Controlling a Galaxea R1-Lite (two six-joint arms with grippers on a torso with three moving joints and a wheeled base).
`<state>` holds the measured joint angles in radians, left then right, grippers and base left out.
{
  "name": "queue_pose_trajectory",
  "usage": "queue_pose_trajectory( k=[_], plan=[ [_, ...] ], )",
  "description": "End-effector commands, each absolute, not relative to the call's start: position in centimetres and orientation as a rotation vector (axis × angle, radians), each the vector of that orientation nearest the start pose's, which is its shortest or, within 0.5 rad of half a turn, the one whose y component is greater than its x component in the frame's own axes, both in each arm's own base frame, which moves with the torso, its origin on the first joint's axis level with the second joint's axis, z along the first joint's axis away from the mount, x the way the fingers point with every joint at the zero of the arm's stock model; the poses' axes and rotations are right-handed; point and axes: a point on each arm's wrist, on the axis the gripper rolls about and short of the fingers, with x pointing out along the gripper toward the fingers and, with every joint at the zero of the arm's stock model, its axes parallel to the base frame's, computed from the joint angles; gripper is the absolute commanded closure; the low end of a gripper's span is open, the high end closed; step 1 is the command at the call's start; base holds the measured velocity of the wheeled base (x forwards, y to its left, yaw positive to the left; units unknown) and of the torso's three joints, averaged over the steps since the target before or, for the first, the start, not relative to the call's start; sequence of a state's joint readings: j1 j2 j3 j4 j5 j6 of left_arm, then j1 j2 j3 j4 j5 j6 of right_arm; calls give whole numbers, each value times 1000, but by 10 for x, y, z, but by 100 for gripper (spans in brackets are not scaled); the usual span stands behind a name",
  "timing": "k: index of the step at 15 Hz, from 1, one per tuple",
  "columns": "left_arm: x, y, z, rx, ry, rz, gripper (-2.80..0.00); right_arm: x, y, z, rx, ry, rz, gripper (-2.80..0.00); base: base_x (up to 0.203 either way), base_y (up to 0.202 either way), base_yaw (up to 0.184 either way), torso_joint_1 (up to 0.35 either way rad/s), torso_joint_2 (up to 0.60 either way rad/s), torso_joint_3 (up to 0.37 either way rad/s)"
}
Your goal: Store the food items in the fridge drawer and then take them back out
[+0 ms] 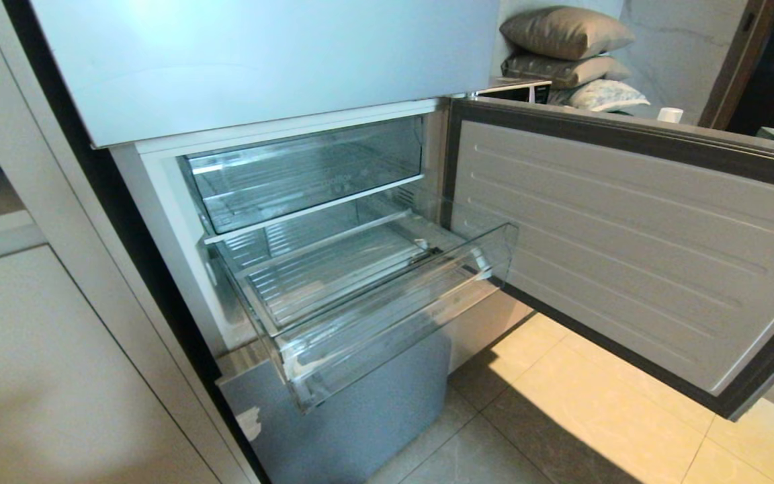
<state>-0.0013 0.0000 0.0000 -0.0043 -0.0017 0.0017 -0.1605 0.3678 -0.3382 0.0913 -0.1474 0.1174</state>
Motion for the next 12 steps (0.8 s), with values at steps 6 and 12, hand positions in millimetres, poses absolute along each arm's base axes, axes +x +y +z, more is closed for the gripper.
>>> queue_pose_trajectory(
  k=[6,12],
  plan=[
    [-23,0,76,2,-3,-3,0,87,-111,192,315,223,-799,-280,0,0,0,0,0,0],
    [-23,0,76,2,-3,-3,0,108,-202,191,271,178,-924,-280,0,0,0,0,0,0]
  ],
)
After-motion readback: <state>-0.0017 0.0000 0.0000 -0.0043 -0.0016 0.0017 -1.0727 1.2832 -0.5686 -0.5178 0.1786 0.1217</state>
